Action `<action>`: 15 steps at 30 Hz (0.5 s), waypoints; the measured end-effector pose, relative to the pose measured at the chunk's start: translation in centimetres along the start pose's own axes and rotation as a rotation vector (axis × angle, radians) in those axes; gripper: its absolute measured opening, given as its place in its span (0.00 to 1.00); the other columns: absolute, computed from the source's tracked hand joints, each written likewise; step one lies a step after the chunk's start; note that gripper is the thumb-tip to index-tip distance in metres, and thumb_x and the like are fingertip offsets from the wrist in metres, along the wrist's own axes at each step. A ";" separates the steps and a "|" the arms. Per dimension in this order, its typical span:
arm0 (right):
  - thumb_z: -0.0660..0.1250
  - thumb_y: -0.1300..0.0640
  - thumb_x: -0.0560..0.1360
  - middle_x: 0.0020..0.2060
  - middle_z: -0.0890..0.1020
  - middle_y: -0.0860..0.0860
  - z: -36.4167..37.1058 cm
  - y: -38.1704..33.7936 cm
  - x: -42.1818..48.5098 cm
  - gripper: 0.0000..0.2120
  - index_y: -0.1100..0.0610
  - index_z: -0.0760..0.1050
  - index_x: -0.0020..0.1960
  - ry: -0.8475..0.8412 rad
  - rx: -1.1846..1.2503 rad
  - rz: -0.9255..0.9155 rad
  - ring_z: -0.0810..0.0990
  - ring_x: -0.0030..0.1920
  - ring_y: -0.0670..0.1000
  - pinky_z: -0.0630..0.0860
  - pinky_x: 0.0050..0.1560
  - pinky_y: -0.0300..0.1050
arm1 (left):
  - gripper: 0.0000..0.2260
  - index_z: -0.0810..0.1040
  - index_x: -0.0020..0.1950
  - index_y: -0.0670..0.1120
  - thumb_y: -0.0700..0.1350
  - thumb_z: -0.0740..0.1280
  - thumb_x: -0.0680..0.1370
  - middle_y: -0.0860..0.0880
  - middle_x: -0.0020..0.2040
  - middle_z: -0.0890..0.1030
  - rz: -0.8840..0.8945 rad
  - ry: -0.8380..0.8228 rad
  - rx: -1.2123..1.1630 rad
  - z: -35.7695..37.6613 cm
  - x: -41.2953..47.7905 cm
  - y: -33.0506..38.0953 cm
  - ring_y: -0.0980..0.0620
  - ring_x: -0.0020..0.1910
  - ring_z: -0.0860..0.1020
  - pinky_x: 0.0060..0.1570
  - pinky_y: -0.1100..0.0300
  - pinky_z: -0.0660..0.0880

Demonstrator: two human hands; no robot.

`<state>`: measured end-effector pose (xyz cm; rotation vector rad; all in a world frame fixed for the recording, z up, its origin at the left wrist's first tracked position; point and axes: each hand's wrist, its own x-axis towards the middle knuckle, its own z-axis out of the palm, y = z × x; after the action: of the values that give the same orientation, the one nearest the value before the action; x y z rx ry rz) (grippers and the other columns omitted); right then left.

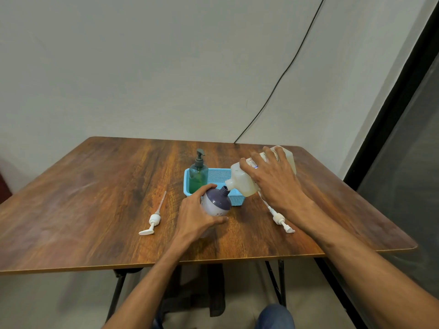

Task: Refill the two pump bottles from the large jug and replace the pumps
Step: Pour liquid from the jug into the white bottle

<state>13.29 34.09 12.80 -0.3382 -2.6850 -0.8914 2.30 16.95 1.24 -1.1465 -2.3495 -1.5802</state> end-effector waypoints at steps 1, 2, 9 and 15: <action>0.73 0.61 0.70 0.67 0.74 0.60 0.0 0.0 0.0 0.32 0.53 0.66 0.71 -0.003 -0.001 -0.002 0.71 0.66 0.69 0.63 0.67 0.68 | 0.39 0.75 0.68 0.49 0.54 0.83 0.59 0.52 0.63 0.80 -0.002 0.001 -0.002 0.0 0.0 0.1 0.57 0.59 0.77 0.61 0.60 0.76; 0.73 0.61 0.70 0.66 0.74 0.60 0.0 0.0 0.0 0.32 0.53 0.66 0.72 -0.003 -0.004 -0.004 0.71 0.66 0.69 0.63 0.67 0.68 | 0.39 0.75 0.68 0.49 0.55 0.83 0.59 0.52 0.63 0.80 -0.003 0.003 -0.005 0.0 -0.1 0.1 0.57 0.58 0.77 0.61 0.59 0.76; 0.73 0.61 0.70 0.65 0.74 0.60 -0.1 -0.1 0.0 0.32 0.53 0.67 0.71 0.004 -0.009 -0.016 0.71 0.65 0.68 0.64 0.66 0.68 | 0.41 0.75 0.67 0.52 0.63 0.78 0.56 0.54 0.61 0.80 -0.004 0.001 -0.003 0.0 -0.1 0.0 0.57 0.58 0.78 0.60 0.53 0.78; 0.70 0.61 0.72 0.67 0.72 0.60 -0.2 -0.1 -0.2 0.31 0.53 0.64 0.72 0.009 -0.012 -0.013 0.69 0.67 0.68 0.62 0.67 0.68 | 0.41 0.74 0.67 0.53 0.64 0.78 0.56 0.54 0.62 0.79 -0.016 0.000 0.002 0.1 -0.1 -0.3 0.55 0.60 0.77 0.61 0.50 0.77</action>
<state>13.48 33.84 12.82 -0.3192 -2.6776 -0.9106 2.21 16.91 0.94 -1.1301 -2.3660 -1.5832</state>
